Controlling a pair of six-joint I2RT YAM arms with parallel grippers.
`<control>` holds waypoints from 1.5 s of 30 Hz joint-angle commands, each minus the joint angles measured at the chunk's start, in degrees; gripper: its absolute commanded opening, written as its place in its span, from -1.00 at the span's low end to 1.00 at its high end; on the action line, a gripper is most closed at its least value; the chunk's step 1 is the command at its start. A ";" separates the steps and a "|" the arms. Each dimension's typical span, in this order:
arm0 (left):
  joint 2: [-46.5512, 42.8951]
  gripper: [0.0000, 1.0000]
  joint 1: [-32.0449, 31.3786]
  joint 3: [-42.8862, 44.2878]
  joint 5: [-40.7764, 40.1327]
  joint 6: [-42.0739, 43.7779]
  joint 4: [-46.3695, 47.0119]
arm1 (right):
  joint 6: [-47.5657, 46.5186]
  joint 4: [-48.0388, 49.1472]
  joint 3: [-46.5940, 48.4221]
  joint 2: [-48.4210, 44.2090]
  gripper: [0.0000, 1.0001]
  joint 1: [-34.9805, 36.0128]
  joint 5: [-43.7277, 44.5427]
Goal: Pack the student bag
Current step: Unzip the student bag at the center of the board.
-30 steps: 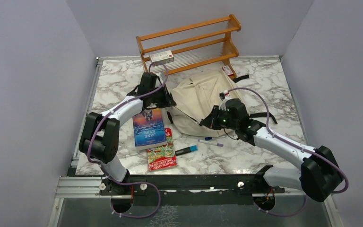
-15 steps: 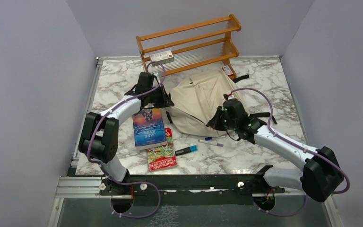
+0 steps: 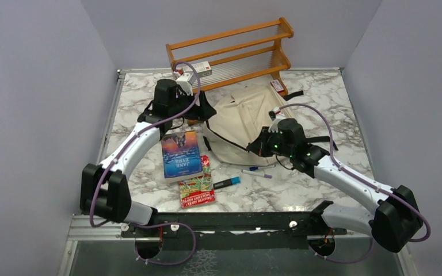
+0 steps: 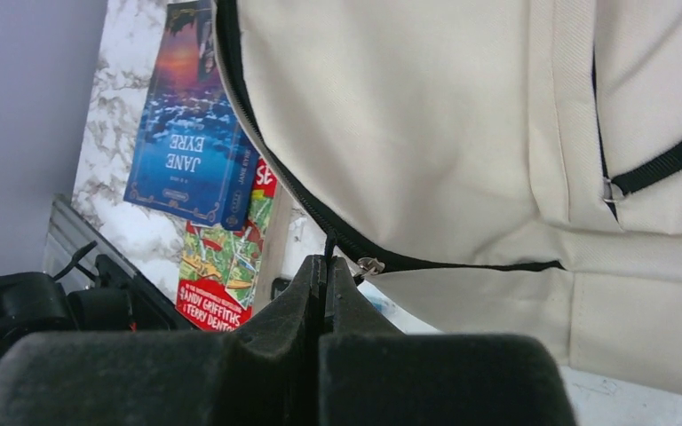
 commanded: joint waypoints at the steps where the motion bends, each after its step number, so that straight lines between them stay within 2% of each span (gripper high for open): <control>1: -9.16 0.55 -4.75 -6.27 3.94 8.15 11.72 | -1.53 3.32 3.48 -0.31 -0.99 -0.13 -3.20; 5: -17.75 0.61 -11.64 -15.90 0.97 17.28 22.78 | 0.50 0.79 4.19 -2.14 -0.99 -0.14 -0.15; 7: -19.45 0.61 -13.10 -18.02 7.39 24.49 23.22 | 0.97 0.45 3.92 -3.32 -0.99 -0.10 0.89; 9: -20.46 0.56 -14.57 -19.60 15.37 36.45 21.21 | 1.03 0.42 3.69 -4.32 -0.99 -0.09 1.22; 11: -21.53 0.54 -16.31 -20.72 19.89 47.75 17.00 | 0.95 0.16 3.68 -4.94 -0.99 -0.13 0.66; 13: -22.44 0.53 -17.71 -21.65 21.00 57.19 12.94 | 0.72 0.25 3.25 -5.64 -0.99 -0.10 -0.10; 15: -22.31 0.47 -18.39 -21.53 20.62 62.71 10.13 | 0.67 0.30 2.75 -6.39 -0.99 -0.14 -0.46; 22: -15.11 0.25 -21.23 -15.55 20.65 69.02 1.18 | -0.29 0.21 2.46 -6.81 -0.99 -0.14 -1.55; 36: -6.94 0.17 -23.12 -10.04 17.37 69.70 0.97 | -0.47 -0.10 2.27 -7.94 -0.99 -0.12 -2.47; 45: -4.04 0.09 -23.10 -9.71 17.25 69.18 0.97 | -0.29 -0.86 2.11 -9.18 -0.99 -0.15 -2.36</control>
